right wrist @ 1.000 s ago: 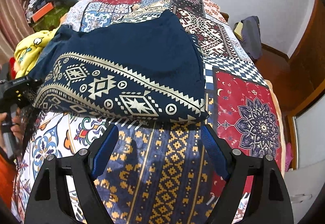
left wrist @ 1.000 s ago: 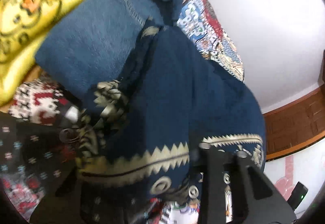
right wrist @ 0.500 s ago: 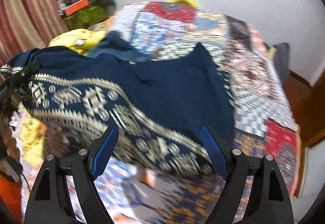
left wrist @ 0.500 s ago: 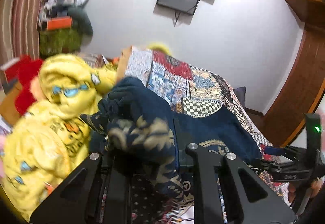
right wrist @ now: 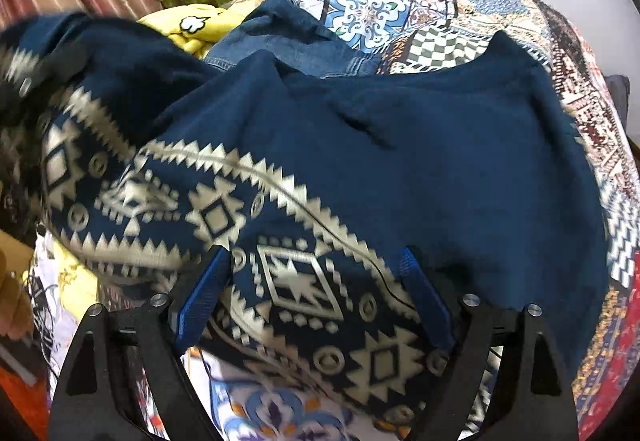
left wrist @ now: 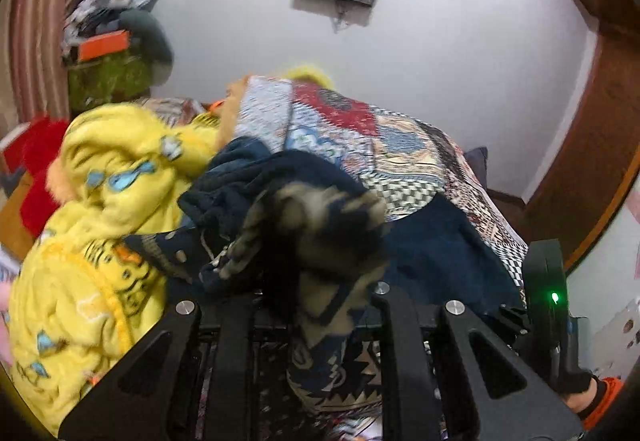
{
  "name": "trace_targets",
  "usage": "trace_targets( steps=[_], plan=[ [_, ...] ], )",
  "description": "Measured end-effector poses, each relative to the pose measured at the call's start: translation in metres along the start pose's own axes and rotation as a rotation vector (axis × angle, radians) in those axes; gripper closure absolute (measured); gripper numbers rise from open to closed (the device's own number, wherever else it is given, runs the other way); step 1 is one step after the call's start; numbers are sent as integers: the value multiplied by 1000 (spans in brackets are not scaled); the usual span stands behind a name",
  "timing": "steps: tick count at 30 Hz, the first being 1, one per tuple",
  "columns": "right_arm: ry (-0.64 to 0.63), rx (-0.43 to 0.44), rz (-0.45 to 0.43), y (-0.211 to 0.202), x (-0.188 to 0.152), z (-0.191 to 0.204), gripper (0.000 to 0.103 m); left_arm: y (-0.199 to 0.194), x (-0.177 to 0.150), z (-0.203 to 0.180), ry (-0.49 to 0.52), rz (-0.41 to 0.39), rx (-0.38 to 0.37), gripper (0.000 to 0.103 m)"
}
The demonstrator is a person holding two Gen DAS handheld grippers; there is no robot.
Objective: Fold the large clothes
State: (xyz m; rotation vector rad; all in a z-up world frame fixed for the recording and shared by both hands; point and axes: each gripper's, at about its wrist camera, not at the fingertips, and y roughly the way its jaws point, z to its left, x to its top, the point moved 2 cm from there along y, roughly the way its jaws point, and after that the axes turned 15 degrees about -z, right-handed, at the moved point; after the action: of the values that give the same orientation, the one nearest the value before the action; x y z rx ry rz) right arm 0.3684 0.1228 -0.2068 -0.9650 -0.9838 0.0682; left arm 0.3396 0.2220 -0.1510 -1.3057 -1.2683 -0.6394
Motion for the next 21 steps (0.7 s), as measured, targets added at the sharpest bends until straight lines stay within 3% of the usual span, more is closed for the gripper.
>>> trace_targets(
  steps=[4, 7, 12, 14, 18, 21],
  plan=[
    [2, -68, -59, -34, -8, -23, 19, 13, 13, -50, 47, -7, -70, 87],
    [2, -195, -72, -60, -20, -56, 19, 28, 15, -94, 36, 26, -164, 87],
    [32, -378, -89, -107, -42, -116, 19, 56, -9, -167, 72, 161, -319, 88],
    [64, -411, -95, -125, -45, -136, 19, 64, -27, -189, 95, 240, -403, 92],
    [166, -424, -119, -154, -51, -164, 19, 72, -67, -203, 163, 353, -440, 93],
    [216, -419, -152, -170, -52, -173, 19, 72, -82, -191, 106, 407, -473, 93]
  ],
)
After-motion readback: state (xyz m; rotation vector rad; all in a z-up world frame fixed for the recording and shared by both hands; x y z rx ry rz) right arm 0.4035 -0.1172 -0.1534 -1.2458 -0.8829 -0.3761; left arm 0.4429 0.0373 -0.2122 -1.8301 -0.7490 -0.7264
